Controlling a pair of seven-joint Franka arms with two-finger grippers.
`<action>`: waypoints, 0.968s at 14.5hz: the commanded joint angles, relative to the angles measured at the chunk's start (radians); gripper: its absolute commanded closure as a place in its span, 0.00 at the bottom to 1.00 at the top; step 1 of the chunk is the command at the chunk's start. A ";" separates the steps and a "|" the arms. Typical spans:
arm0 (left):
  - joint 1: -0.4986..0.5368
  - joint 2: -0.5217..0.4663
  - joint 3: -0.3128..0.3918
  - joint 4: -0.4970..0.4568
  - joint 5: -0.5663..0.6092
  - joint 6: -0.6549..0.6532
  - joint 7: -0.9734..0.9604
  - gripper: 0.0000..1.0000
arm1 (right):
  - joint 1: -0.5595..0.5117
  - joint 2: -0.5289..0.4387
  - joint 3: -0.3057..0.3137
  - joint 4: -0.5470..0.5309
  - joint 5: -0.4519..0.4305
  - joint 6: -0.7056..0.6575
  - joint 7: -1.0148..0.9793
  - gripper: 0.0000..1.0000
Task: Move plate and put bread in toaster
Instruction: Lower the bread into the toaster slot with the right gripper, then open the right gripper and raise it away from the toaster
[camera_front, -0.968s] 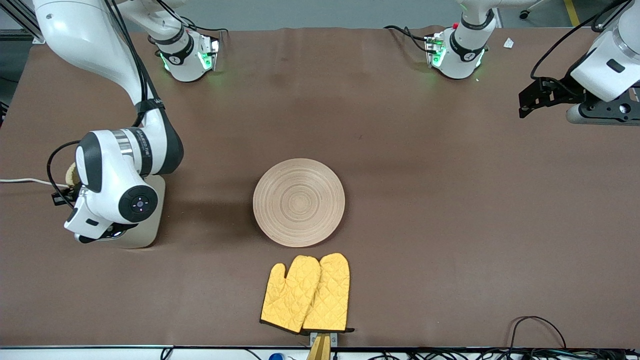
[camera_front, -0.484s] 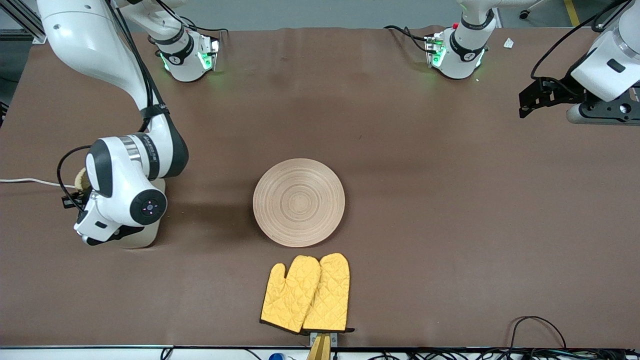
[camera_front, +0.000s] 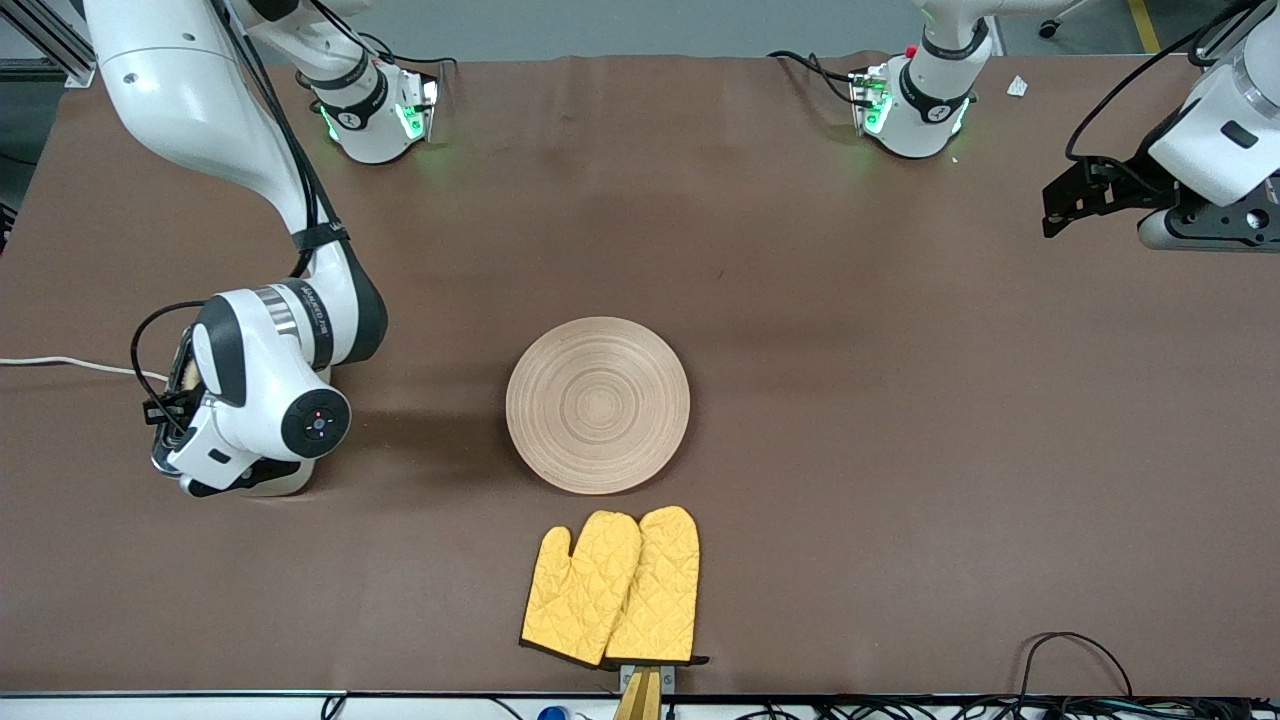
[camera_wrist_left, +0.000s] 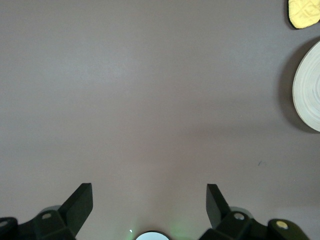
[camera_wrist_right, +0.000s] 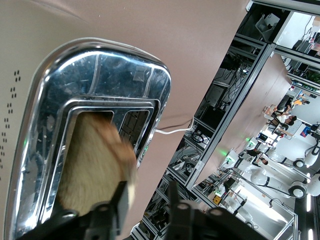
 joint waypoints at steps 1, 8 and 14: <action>0.006 -0.002 -0.002 0.007 -0.011 -0.007 -0.010 0.00 | -0.006 -0.013 0.017 0.033 0.037 -0.004 0.016 0.03; 0.007 -0.002 0.003 0.011 -0.007 -0.012 -0.003 0.00 | -0.112 -0.232 0.014 0.067 0.561 0.004 0.002 0.00; 0.004 -0.011 0.008 0.011 0.005 -0.012 -0.012 0.00 | -0.209 -0.462 0.011 -0.002 0.820 0.016 -0.070 0.00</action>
